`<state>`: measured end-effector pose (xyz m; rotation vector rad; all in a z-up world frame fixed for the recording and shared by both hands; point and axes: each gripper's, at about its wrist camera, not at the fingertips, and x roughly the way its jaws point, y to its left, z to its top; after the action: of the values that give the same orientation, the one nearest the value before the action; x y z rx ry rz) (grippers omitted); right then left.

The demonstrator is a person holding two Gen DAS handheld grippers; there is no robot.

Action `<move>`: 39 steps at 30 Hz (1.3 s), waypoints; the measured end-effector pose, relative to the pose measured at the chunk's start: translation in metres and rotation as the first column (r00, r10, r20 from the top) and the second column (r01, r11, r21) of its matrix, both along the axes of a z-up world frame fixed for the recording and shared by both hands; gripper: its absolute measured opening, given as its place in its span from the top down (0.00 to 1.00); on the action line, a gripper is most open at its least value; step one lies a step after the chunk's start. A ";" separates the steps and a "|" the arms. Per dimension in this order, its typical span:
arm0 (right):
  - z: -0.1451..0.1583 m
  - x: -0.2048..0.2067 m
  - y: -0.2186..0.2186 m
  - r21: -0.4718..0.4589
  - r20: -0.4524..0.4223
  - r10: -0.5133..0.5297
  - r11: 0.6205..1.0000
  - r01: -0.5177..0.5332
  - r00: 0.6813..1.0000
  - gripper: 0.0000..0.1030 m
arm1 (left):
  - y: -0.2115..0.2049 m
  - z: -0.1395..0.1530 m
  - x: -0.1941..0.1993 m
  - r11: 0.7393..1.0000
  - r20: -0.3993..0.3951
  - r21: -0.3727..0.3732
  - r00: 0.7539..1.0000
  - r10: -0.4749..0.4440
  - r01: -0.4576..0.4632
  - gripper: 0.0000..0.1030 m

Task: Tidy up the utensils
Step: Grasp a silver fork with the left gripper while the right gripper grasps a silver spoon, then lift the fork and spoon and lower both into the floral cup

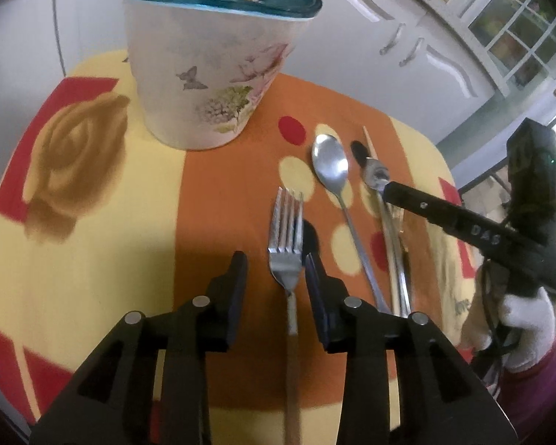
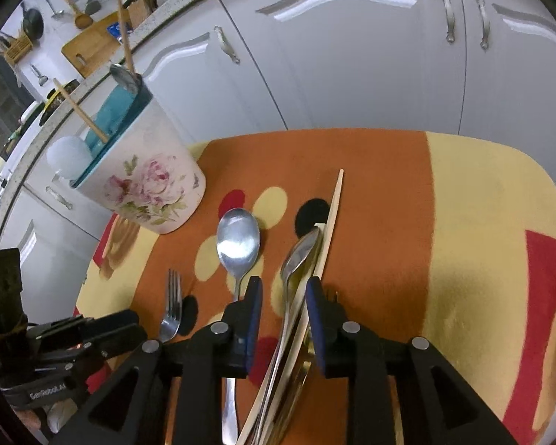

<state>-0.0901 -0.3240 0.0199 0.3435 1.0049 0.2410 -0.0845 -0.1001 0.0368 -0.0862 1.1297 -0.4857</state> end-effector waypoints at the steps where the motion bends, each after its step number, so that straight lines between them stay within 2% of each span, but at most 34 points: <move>1: -0.001 0.002 -0.001 0.014 -0.004 0.000 1.000 0.000 1.000 0.78 | -0.001 -0.001 0.003 1.000 0.003 0.001 1.000 -0.012 0.012 0.68; 4: -0.004 0.012 -0.008 0.083 -0.020 0.000 0.997 0.001 1.000 0.78 | -0.006 -0.006 0.015 0.999 0.013 -0.002 0.999 -0.047 0.047 0.67; 14: -0.017 0.039 -0.018 0.218 -0.059 0.034 0.976 -0.021 0.998 0.79 | -0.021 -0.012 0.039 0.986 0.023 -0.020 0.986 -0.165 0.165 0.67; 15: -0.017 0.041 -0.018 0.224 -0.061 0.036 0.974 -0.021 0.998 0.85 | -0.022 -0.011 0.039 0.985 0.026 -0.012 0.985 -0.173 0.174 0.69; 17: -0.019 0.043 -0.015 0.205 -0.066 0.045 0.978 -0.031 0.997 0.92 | -0.028 -0.011 0.037 0.980 0.030 0.014 0.979 -0.201 0.201 0.83; 20: -0.015 0.039 -0.010 0.180 -0.043 0.058 0.982 -0.049 0.997 0.92 | -0.030 -0.010 0.032 0.974 0.043 0.035 0.973 -0.227 0.225 0.83; 24: 0.000 0.024 -0.010 0.196 0.000 0.055 0.979 -0.054 0.998 0.94 | -0.020 -0.004 0.027 0.982 0.055 0.015 0.980 -0.189 0.189 0.84; 28: 0.023 0.005 -0.012 0.224 0.057 0.048 0.973 -0.059 0.997 0.95 | -0.004 0.015 0.019 0.990 0.088 -0.027 0.987 -0.137 0.140 0.84; 33: 0.050 -0.013 -0.010 0.230 0.120 0.052 0.970 -0.079 0.991 0.96 | 0.010 0.052 0.001 0.991 0.169 -0.049 0.979 -0.117 0.127 0.84; 39: 0.078 -0.033 -0.002 0.226 0.194 0.057 0.969 -0.102 0.979 0.97 | 0.021 0.081 -0.016 0.993 0.214 -0.066 0.974 -0.078 0.094 0.84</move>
<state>-0.1233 -0.3255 0.0984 0.4869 0.8071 0.4594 -0.1006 -0.0787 0.1175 -0.0499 0.9090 -0.6011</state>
